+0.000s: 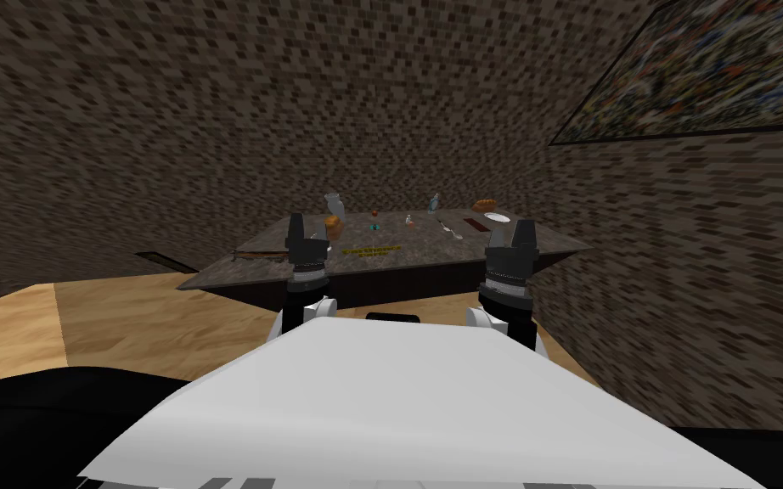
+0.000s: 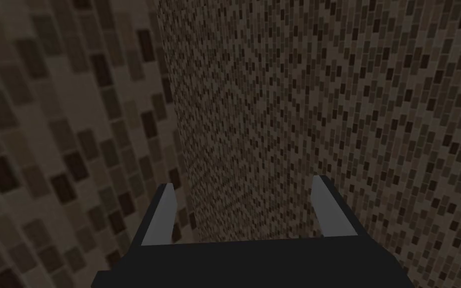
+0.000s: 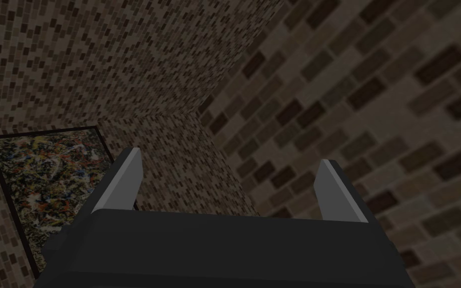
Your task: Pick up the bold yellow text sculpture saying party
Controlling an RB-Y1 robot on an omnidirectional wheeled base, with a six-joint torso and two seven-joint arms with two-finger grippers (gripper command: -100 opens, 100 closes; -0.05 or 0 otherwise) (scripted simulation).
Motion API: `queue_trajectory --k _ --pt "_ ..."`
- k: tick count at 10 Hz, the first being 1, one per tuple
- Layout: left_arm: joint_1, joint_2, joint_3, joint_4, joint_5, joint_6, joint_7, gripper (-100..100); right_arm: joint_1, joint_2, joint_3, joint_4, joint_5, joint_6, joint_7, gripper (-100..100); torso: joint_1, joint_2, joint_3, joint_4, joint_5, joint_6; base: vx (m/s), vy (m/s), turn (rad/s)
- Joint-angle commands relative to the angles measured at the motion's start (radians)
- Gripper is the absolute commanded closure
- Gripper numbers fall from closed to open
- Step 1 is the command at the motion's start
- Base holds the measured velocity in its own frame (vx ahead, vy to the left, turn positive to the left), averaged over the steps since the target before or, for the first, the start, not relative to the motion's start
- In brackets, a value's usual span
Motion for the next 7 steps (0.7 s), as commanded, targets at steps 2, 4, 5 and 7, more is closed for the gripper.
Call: queue_trajectory --k 2,4,5,7 --pt "-0.007 0.046 0.007 0.005 0.005 0.024 0.002 -100 0.000 0.000 0.000 0.000 0.000 0.000 0.000 0 -0.001 0.000 0.000 0.000 0.000 0.000 0.002 -0.038 0.015" --pt "-0.019 0.086 0.018 0.017 0.013 0.066 0.006 -100 0.000 0.000 0.000 0.000 0.000 0.000 0.000 0 -0.005 0.000 0.000 0.000 -0.001 0.000 0.006 -0.090 0.030" --pt "-0.024 0.096 0.022 0.022 0.017 0.083 0.007 -100 0.000 0.000 0.000 0.000 0.000 0.000 0.000 0 -0.006 -0.001 0.000 0.000 -0.001 0.000 0.013 -0.092 0.017" --pt "-0.036 0.114 0.033 0.033 0.025 0.121 0.011 -100 0.000 0.000 0.000 0.000 0.000 0.000 0.000 0 -0.006 -0.001 -0.001 0.000 -0.001 0.000 0.010 -0.101 0.022"
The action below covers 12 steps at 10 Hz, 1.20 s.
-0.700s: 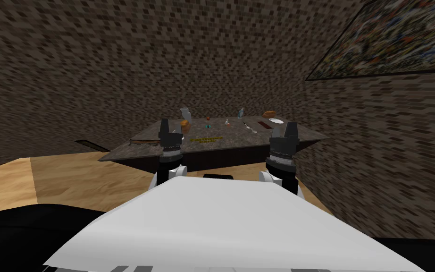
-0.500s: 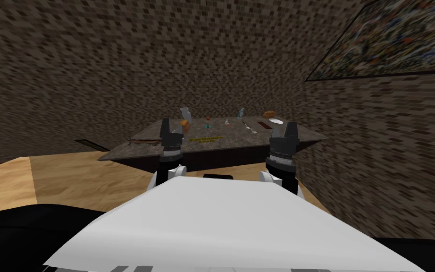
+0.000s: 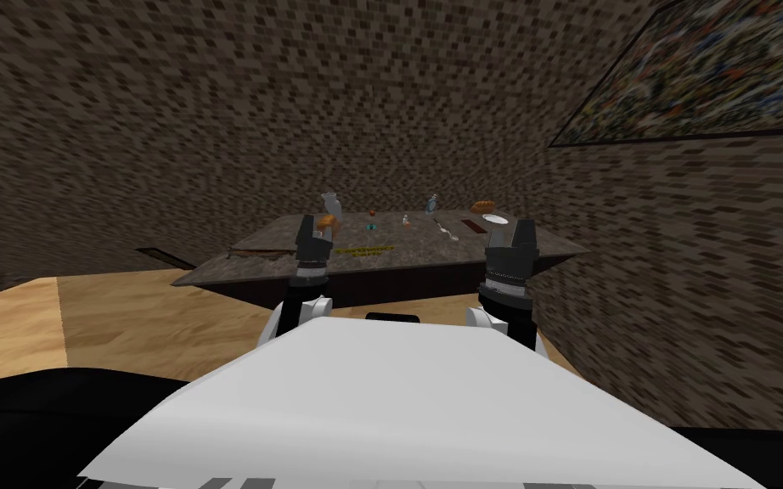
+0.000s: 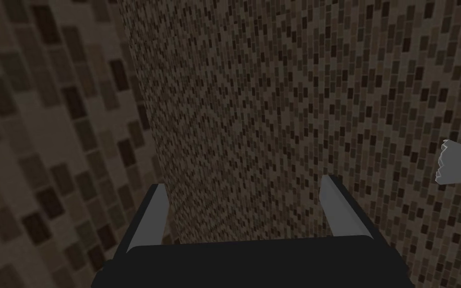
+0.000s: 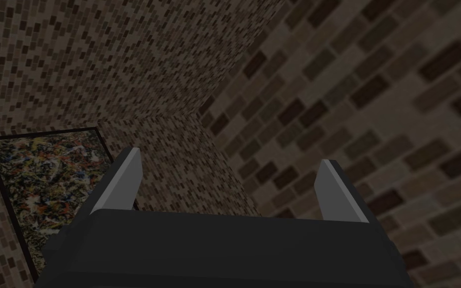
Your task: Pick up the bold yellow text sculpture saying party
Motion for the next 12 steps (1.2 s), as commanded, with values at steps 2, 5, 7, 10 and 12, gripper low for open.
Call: queue_trajectory --k 2,5,7,10,12 --pt "-0.017 0.019 0.014 0.018 0.011 0.057 0.005 -100 0.000 0.000 0.000 0.000 0.000 0.000 0.000 0 -0.001 0.000 0.000 0.000 0.000 0.000 0.008 -0.118 0.026" --pt "-0.038 0.030 0.032 0.043 0.025 0.127 0.010 -100 0.000 0.000 0.000 0.000 0.000 0.000 0.000 0 0.000 0.000 0.000 0.000 0.000 0.000 0.010 -0.106 0.028" --pt "-0.053 0.034 0.043 0.063 0.033 0.176 0.013 -100 0.000 0.000 0.000 0.000 0.000 0.000 0.000 0 0.000 0.000 0.000 0.000 0.000 0.000 0.020 -0.102 0.033" --pt "-0.073 0.037 0.060 0.099 0.043 0.251 0.014 -100 0.000 0.000 0.000 0.000 0.000 0.000 0.000 0 0.000 -0.001 -0.001 0.000 0.000 0.000 0.025 -0.103 0.033" --pt "-0.086 0.037 0.070 0.128 0.048 0.301 0.012 -100 0.000 0.000 0.000 0.000 0.000 0.000 0.000 0 0.001 -0.001 -0.001 0.000 0.000 0.000 0.031 -0.089 0.034"
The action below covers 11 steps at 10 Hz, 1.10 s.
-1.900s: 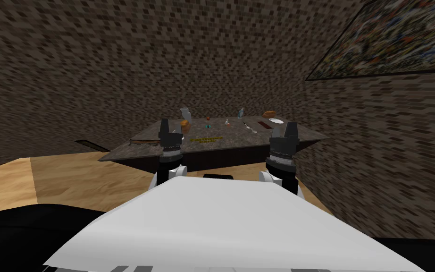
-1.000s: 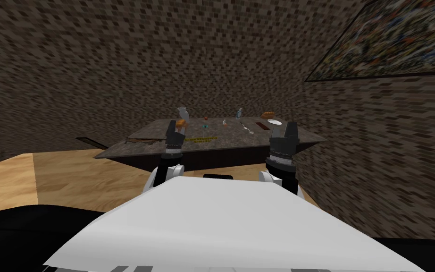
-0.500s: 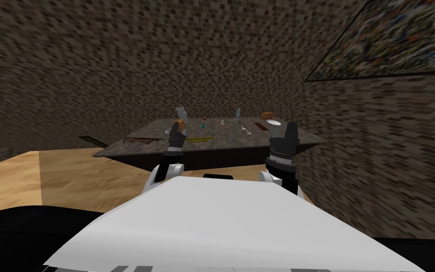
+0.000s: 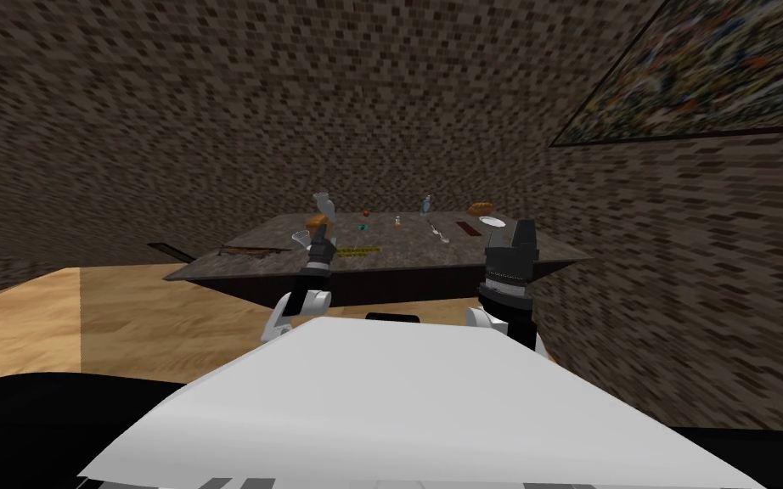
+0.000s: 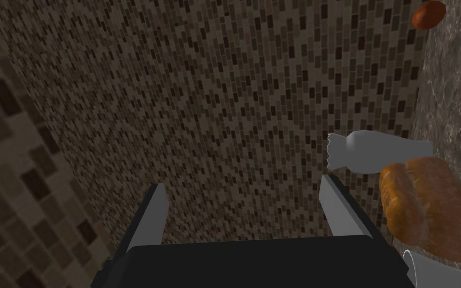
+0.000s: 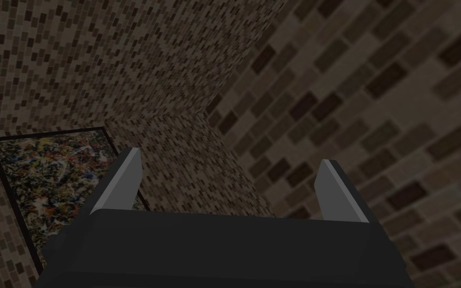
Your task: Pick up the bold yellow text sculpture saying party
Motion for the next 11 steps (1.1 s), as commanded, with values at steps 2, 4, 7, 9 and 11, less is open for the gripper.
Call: queue_trajectory --k 2,4,7,9,11 --pt "-0.008 0.000 0.013 0.040 0.007 0.061 -0.002 -100 0.000 0.000 0.000 0.000 0.000 0.000 0.000 0 0.001 0.000 0.000 0.000 0.000 0.000 0.038 -0.064 0.035" --pt "-0.019 -0.002 0.020 0.075 0.009 0.106 -0.007 -100 0.000 0.000 0.000 0.000 0.000 0.000 0.000 0 0.002 -0.001 0.000 0.000 0.000 0.000 0.044 -0.058 0.036" --pt "-0.033 -0.008 0.029 0.131 0.010 0.168 -0.016 -100 0.000 0.000 0.000 0.000 0.000 0.000 0.000 0 0.003 -0.002 -0.001 0.000 0.001 0.000 0.054 -0.038 0.033" --pt "-0.040 -0.014 0.034 0.167 0.009 0.205 -0.023 -100 0.000 0.000 0.000 0.000 0.000 0.000 0.000 0 0.004 -0.001 -0.001 0.000 0.001 0.000 0.051 -0.023 0.031" --pt "-0.047 -0.021 0.038 0.202 0.008 0.238 -0.030 -100 0.000 0.000 0.000 0.000 0.000 0.000 0.000 0 0.005 -0.001 -0.001 0.000 0.001 0.000 0.050 -0.010 0.032"
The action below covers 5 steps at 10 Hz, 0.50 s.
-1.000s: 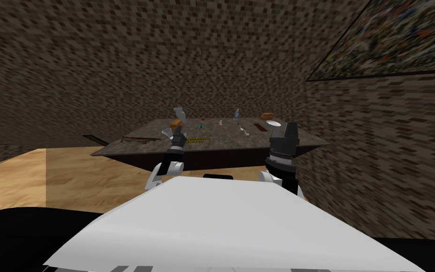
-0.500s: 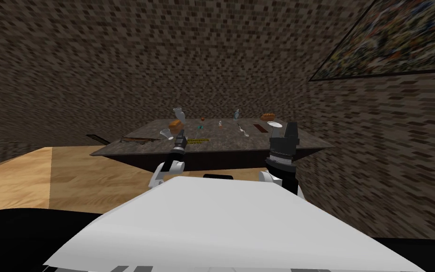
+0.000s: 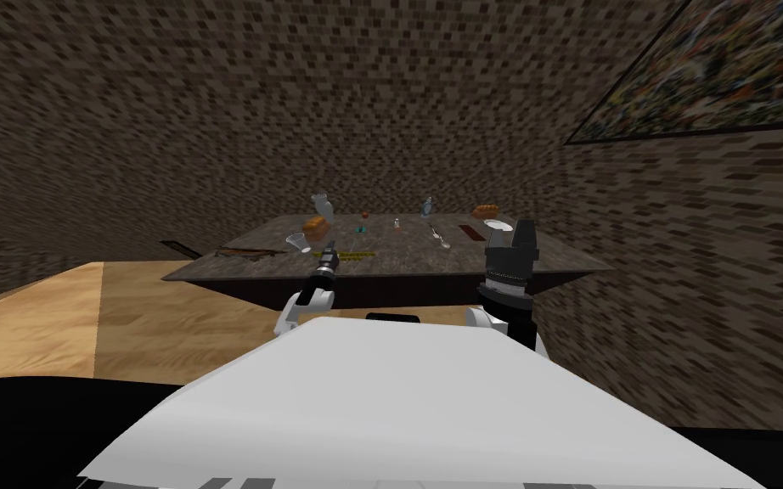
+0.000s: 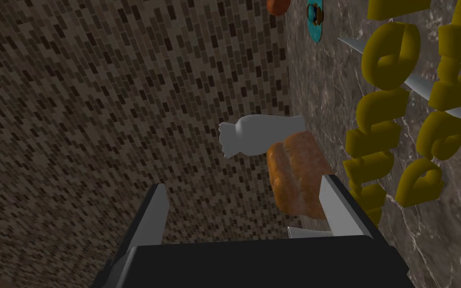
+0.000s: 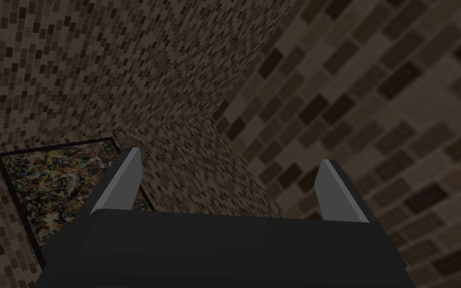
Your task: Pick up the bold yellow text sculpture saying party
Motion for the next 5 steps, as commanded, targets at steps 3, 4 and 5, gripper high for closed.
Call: queue_trajectory --k 3,4,5 --pt "-0.004 -0.027 0.005 0.069 -0.005 0.063 -0.015 -100 0.000 0.000 0.000 0.000 0.000 0.000 0.000 0 0.000 -0.001 -0.001 0.000 0.000 0.000 0.072 -0.003 0.035" --pt "-0.008 -0.045 0.007 0.094 -0.007 0.083 -0.020 -100 0.000 0.000 0.000 0.000 0.000 0.000 0.000 0 0.000 -0.001 -0.001 0.000 0.000 0.000 0.068 -0.009 0.032" --pt "-0.009 -0.055 0.008 0.104 -0.007 0.092 -0.022 -100 0.000 0.000 0.000 0.000 0.000 0.000 0.000 0 0.000 -0.001 -0.001 0.000 0.000 0.000 0.058 -0.006 0.023"
